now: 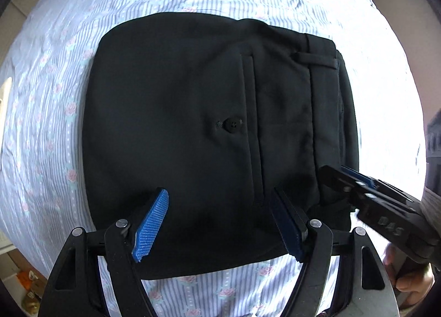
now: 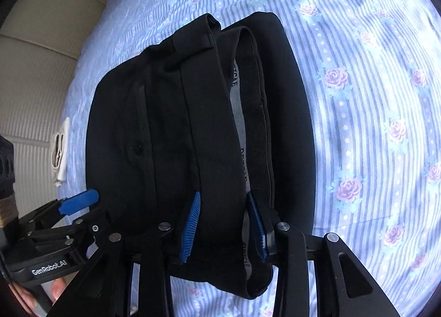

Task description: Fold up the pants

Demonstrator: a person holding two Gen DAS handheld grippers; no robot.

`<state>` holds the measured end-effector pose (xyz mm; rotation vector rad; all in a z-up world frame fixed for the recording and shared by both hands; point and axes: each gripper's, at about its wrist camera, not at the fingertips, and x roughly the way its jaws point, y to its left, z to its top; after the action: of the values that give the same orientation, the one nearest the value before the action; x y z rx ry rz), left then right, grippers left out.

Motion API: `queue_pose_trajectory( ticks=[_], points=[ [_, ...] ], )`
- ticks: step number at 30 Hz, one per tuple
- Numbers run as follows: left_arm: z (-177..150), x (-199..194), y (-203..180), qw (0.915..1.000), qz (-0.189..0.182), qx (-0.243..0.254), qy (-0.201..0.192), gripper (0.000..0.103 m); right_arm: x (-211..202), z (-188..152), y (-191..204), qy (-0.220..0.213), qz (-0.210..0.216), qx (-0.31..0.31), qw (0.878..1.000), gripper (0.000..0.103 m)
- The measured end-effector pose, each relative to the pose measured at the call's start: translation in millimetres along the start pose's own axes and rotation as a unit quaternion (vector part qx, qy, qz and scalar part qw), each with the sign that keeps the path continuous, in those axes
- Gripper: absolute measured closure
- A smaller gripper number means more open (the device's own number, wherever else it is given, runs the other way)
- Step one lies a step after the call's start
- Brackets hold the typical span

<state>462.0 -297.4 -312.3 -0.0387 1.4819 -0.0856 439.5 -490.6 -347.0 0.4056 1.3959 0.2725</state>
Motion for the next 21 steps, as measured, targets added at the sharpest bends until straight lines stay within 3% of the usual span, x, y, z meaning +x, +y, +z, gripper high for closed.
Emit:
queue_pose_trajectory(
  ticks=[4, 7, 9, 10, 12, 17, 21],
  points=[
    [-1, -2, 8, 0.9999, -0.004, -0.011, -0.003, 0.028, -28, -11, 12, -0.037, 0.038, -0.002, 0.999, 0.08],
    [-3, 0, 11, 0.9999, -0.007, -0.016, -0.002, 0.028, -28, -11, 18, -0.033, 0.081, -0.01, 0.996, 0.08],
    [-1, 2, 14, 0.9999, -0.007, -0.012, 0.002, 0.028, -11, -5, 17, -0.014, 0.056, -0.008, 0.998, 0.082],
    [-2, 3, 13, 0.9999, -0.007, -0.009, 0.004, 0.028, -2, -3, 16, -0.006, 0.042, -0.002, 0.999, 0.092],
    [-4, 4, 9, 1.0, -0.004, -0.003, 0.004, 0.028, 7, 0, 11, 0.001, 0.018, 0.014, 1.0, 0.094],
    [-8, 6, -3, 1.0, 0.0, 0.003, 0.002, 0.028, -27, -3, 11, -0.055, 0.0, 0.008, 0.998, 0.097],
    [-6, 7, -8, 1.0, -0.001, -0.001, 0.006, 0.028, -28, 2, -9, -0.056, -0.03, 0.017, 0.998, 0.097]
  ],
)
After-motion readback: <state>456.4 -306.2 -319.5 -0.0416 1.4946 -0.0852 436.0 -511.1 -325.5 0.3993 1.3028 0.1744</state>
